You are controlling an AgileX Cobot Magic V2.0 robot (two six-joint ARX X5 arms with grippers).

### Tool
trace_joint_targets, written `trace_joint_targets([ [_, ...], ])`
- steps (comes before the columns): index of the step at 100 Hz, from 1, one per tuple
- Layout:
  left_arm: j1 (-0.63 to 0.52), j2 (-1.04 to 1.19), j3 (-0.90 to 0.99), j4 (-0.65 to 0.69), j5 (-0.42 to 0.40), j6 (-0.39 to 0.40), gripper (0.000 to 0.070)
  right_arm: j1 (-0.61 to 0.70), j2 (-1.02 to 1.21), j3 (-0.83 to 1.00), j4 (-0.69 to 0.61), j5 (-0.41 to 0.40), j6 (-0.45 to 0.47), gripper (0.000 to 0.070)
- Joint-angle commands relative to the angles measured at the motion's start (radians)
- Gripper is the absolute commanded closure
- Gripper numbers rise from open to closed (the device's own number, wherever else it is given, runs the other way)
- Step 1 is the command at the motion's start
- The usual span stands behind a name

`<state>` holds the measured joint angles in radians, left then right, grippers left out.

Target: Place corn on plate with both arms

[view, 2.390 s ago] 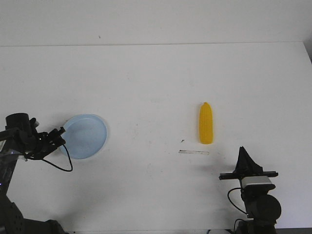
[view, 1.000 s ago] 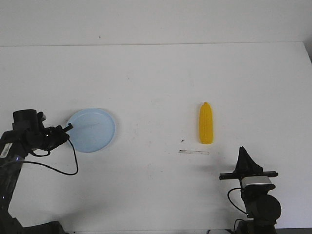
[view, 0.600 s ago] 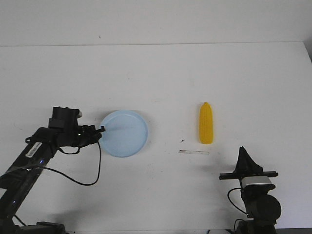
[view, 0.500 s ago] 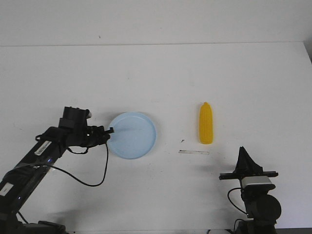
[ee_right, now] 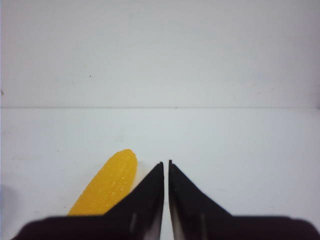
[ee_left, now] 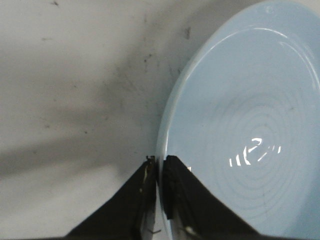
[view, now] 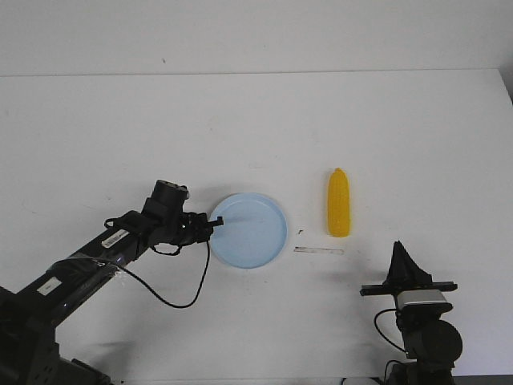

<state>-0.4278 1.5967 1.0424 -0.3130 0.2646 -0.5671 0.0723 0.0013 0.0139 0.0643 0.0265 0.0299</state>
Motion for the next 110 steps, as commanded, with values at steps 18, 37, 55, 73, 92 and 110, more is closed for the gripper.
trace_joint_targets([
  [18,-0.014,0.017,0.011,0.006,-0.002,-0.008,0.0538,0.002,0.0,-0.001,0.01,0.0,-0.005,0.0686],
  [37,-0.019,-0.023,0.011,-0.005,-0.002,0.007,0.0527,0.002,0.0,-0.001,0.01,0.0,-0.005,0.0685],
  [55,-0.007,-0.154,0.01,0.003,-0.026,0.042,0.0547,0.002,0.0,-0.001,0.011,0.0,-0.005,0.0686],
  [73,0.037,-0.314,-0.042,0.055,-0.127,0.138,0.07,0.002,0.0,-0.001,0.01,0.0,-0.005,0.0686],
  [92,0.114,-0.505,-0.198,0.25,-0.167,0.356,0.07,0.002,0.0,-0.001,0.011,0.0,-0.005,0.0686],
  [110,0.209,-0.698,-0.338,0.37,-0.173,0.563,0.07,0.002,0.0,-0.001,0.011,0.0,-0.005,0.0686],
])
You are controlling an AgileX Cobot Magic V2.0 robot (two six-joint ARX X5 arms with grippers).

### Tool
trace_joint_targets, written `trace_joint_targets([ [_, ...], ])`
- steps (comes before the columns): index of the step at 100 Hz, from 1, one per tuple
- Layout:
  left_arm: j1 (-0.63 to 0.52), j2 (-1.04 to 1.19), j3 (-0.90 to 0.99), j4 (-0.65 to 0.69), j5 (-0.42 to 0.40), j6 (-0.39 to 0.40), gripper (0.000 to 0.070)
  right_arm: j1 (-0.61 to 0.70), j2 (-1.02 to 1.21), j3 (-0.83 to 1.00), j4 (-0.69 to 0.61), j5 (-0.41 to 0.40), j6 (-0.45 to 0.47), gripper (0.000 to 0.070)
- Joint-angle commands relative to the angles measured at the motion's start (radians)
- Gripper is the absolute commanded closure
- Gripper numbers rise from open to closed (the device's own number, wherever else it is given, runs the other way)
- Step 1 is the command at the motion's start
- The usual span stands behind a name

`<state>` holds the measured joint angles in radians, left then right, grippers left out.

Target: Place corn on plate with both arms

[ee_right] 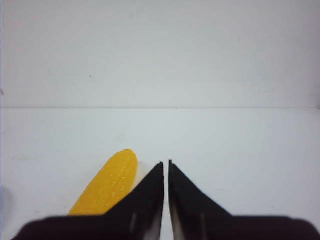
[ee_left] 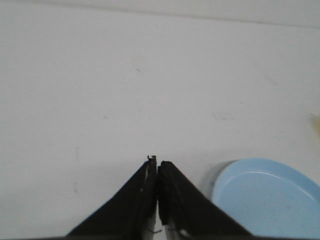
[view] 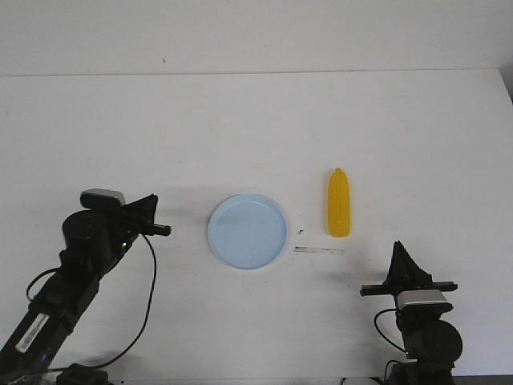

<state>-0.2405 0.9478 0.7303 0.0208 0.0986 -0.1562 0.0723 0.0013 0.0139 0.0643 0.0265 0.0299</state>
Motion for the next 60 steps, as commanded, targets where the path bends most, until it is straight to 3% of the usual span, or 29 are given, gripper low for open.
trace_joint_targets([
  [1,0.028,-0.06,-0.033,0.039,-0.007,0.16,0.07,0.002,0.0,-0.001,0.01,0.0,-0.005,0.0685],
  [11,0.084,-0.166,-0.096,0.07,-0.027,0.21,0.07,0.002,0.0,-0.001,0.011,0.0,-0.005,0.0685],
  [37,0.228,-0.425,-0.232,0.085,-0.029,0.2,0.07,0.002,0.0,-0.001,0.01,0.0,-0.005,0.0686],
  [60,0.261,-0.588,-0.31,0.053,-0.029,0.159,0.0699,0.002,0.0,-0.001,0.011,0.0,-0.005,0.0685],
])
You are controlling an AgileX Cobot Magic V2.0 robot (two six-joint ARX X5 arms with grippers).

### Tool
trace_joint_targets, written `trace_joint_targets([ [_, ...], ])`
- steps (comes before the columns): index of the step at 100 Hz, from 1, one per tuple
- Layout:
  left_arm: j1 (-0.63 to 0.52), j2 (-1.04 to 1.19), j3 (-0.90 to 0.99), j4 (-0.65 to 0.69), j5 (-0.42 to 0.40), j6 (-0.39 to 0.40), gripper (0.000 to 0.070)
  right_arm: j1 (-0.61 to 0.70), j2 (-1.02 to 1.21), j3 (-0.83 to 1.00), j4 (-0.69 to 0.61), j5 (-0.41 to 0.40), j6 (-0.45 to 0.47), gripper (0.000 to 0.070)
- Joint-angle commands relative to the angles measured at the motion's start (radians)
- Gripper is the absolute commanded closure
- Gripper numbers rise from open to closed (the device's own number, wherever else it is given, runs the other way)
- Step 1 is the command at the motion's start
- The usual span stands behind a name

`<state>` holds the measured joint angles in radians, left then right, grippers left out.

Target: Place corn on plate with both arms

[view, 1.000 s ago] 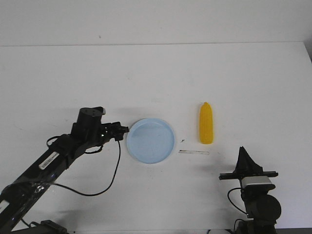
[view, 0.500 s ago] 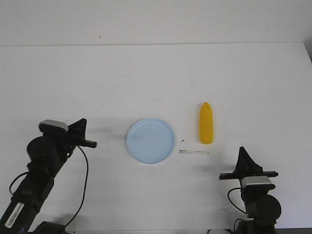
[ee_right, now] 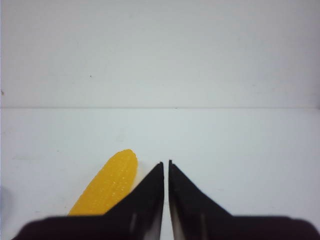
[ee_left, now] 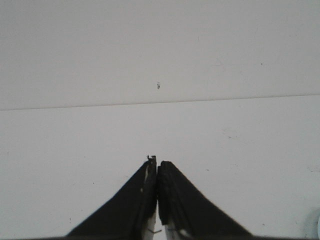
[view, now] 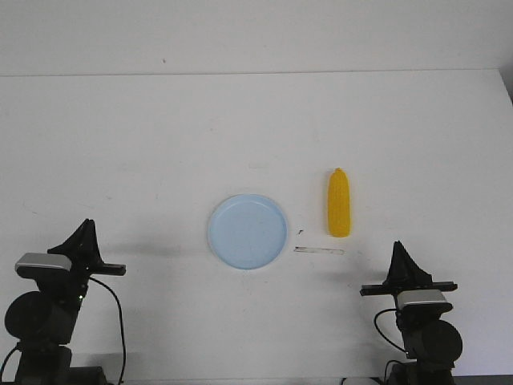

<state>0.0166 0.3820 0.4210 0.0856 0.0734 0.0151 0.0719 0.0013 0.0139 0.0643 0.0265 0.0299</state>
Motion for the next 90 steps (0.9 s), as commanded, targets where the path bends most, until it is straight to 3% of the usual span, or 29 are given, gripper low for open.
trace_joint_targets([
  [1,0.004,-0.027,0.0,-0.017,-0.004,-0.011,0.0699,0.003,0.0,-0.001,0.011,0.0,-0.005,0.0686],
  [44,0.005,-0.189,0.0,-0.064,-0.011,-0.012,0.0699,0.003,0.0,-0.001,0.011,0.0,-0.005,0.0685],
  [90,0.005,-0.196,0.0,-0.062,-0.011,-0.011,0.0699,0.002,0.0,-0.001,0.026,0.0,-0.005,0.0686],
])
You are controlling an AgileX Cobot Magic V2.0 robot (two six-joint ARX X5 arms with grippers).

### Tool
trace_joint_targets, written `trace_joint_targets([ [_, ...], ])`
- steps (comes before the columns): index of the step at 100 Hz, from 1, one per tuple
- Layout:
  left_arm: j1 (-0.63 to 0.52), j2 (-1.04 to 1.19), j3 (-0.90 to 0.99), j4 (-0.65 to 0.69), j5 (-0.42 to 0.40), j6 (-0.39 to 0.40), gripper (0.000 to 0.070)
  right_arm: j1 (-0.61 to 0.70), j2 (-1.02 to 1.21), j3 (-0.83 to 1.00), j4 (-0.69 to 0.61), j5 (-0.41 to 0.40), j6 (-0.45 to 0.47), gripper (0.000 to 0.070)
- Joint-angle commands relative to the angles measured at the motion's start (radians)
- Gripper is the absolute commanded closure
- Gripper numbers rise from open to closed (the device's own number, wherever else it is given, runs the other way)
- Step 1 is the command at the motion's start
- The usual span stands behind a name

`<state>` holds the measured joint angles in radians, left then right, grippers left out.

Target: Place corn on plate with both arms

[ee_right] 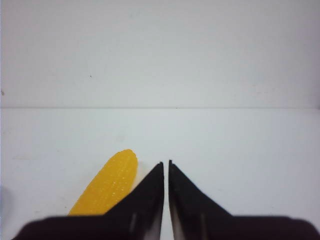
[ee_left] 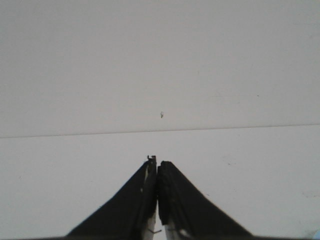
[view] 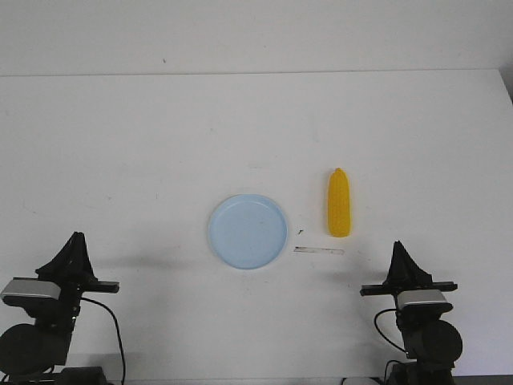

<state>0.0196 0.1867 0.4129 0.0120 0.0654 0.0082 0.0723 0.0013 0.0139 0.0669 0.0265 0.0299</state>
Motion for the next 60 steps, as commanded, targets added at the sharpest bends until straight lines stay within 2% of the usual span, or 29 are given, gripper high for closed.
trace_joint_targets([
  [1,0.002,-0.001,0.008,0.012,-0.003,-0.005,0.0699,0.002,0.0,-0.001,0.024,0.0,-0.005,0.0686],
  [15,0.002,-0.001,0.008,0.012,-0.003,-0.005,0.0699,0.001,0.0,-0.001,0.069,0.001,-0.005,0.0686],
  [29,0.002,-0.001,0.008,0.012,-0.003,-0.005,0.0699,0.0,0.0,0.005,0.175,0.001,0.03,0.0693],
  [49,0.002,-0.001,0.008,0.012,-0.003,-0.005,0.0699,0.002,0.064,0.095,0.027,0.001,0.027,0.0694],
  [60,0.002,-0.001,0.008,0.012,-0.003,-0.005,0.0699,0.002,0.16,0.145,-0.001,0.0,0.025,0.0694],
])
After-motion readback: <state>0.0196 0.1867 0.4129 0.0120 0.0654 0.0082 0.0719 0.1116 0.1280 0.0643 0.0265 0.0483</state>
